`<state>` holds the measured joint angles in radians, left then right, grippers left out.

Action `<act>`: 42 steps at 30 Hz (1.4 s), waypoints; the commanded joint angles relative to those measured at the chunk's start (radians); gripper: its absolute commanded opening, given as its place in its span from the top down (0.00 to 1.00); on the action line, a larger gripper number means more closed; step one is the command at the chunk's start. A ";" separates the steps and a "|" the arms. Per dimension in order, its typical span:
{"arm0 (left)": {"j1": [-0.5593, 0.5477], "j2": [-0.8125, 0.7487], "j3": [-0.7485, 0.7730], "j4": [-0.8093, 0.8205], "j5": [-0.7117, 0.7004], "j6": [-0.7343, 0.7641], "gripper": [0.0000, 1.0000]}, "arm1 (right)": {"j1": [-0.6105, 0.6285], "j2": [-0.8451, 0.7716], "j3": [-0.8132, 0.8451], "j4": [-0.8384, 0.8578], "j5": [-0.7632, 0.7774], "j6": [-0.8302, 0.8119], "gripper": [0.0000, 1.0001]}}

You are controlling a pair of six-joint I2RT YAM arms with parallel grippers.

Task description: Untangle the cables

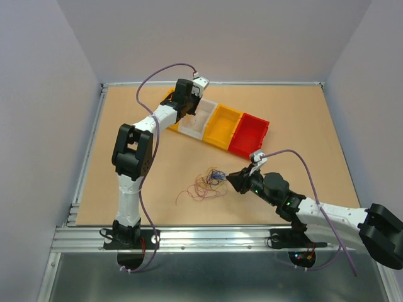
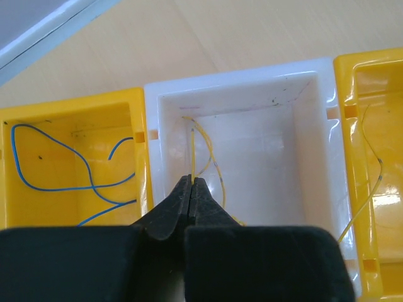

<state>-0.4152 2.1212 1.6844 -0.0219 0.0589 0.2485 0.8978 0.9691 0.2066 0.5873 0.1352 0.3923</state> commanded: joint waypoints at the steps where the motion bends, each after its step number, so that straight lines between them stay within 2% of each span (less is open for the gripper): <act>1: 0.000 -0.047 0.029 -0.015 0.005 0.029 0.81 | 0.003 -0.023 0.004 0.016 0.001 -0.003 0.73; 2: 0.000 -0.052 0.020 -0.018 0.019 0.029 0.72 | 0.004 -0.026 0.002 0.014 0.001 -0.003 0.73; 7: 0.000 -0.086 0.003 -0.041 0.047 0.038 0.55 | 0.003 -0.033 0.002 0.006 0.007 0.002 0.72; 8: 0.000 -0.095 -0.003 -0.041 0.050 0.046 0.46 | 0.004 -0.032 0.002 0.003 0.007 0.002 0.70; 11: 0.000 -0.150 -0.031 -0.038 0.068 0.054 0.31 | 0.003 -0.018 0.011 -0.003 0.014 0.002 0.68; 16: 0.000 -0.248 -0.074 -0.042 0.090 0.072 0.29 | 0.003 -0.004 0.022 -0.006 0.030 0.010 0.67; 19: 0.000 -0.292 -0.115 -0.056 0.159 0.101 0.29 | 0.003 -0.012 0.022 -0.010 0.041 0.011 0.67; 22: -0.005 -0.328 -0.170 -0.064 0.254 0.213 0.29 | 0.003 -0.027 0.022 -0.020 0.046 0.014 0.67; 26: -0.013 -0.342 -0.222 -0.095 0.376 0.290 0.31 | 0.003 -0.053 0.016 -0.030 0.052 0.017 0.67; 29: -0.033 -0.311 -0.227 -0.138 0.404 0.359 0.33 | 0.004 -0.069 0.013 -0.041 0.053 0.017 0.67; 35: -0.098 -0.290 -0.250 -0.106 0.415 0.393 0.39 | 0.004 -0.092 0.014 -0.055 0.046 0.013 0.66; 42: -0.186 -0.247 -0.229 -0.059 0.253 0.413 0.36 | 0.003 -0.122 0.005 -0.067 0.035 0.013 0.66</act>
<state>-0.5652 1.8572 1.4315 -0.1249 0.3874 0.6292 0.8978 0.8722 0.2066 0.5121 0.1688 0.4007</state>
